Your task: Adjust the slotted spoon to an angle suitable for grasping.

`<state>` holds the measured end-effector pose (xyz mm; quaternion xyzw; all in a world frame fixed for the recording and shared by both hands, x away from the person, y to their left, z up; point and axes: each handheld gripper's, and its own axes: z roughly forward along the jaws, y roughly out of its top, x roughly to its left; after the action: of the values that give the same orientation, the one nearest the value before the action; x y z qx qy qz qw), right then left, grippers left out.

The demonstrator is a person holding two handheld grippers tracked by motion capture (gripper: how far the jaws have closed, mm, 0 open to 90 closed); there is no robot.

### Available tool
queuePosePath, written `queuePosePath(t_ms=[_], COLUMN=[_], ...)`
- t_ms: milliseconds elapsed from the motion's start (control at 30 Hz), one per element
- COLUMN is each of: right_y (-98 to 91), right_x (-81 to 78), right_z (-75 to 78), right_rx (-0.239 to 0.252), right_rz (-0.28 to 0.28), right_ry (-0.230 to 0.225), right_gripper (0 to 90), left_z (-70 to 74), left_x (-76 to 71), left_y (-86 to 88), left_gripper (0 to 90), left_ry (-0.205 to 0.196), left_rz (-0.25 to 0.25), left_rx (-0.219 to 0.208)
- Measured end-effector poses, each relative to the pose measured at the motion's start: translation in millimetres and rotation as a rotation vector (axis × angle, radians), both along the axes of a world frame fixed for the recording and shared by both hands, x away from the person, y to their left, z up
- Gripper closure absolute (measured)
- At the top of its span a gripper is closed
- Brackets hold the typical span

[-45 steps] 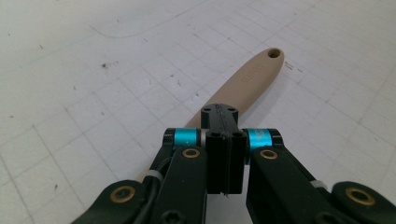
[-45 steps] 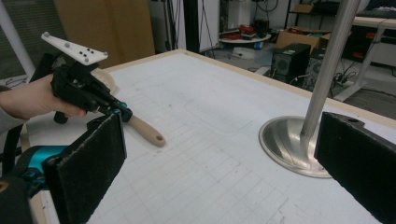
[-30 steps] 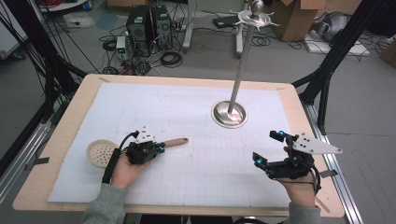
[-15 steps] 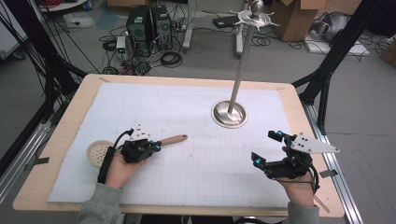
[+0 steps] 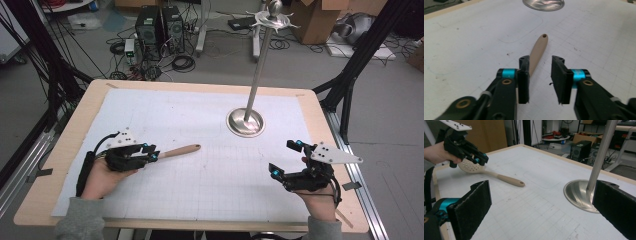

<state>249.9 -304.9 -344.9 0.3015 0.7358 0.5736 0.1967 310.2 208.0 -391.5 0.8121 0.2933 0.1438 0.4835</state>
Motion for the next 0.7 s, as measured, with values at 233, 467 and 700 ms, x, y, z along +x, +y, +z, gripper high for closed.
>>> queuePosePath(t_ms=[233,467,700], right_y=[1.5,2.7,-0.6], right_x=[1.7,1.1,0.9], right_z=[-2.2,-1.1,-2.4], right_rx=[-0.007,-0.004,0.003], right_rz=[0.0,0.009,0.003], right_ry=[0.011,0.009,0.008], right_gripper=[1.0,1.0,1.0], left_z=[-1.4,-4.1,2.6], left_x=[3.5,3.6,7.3], left_y=[15.2,18.5,28.6], left_gripper=[36.4,20.3,7.9], left_ry=[-0.002,-0.031,-0.014], left_rz=[-0.059,-0.102,-0.104], left_rx=[-0.014,0.012,0.023])
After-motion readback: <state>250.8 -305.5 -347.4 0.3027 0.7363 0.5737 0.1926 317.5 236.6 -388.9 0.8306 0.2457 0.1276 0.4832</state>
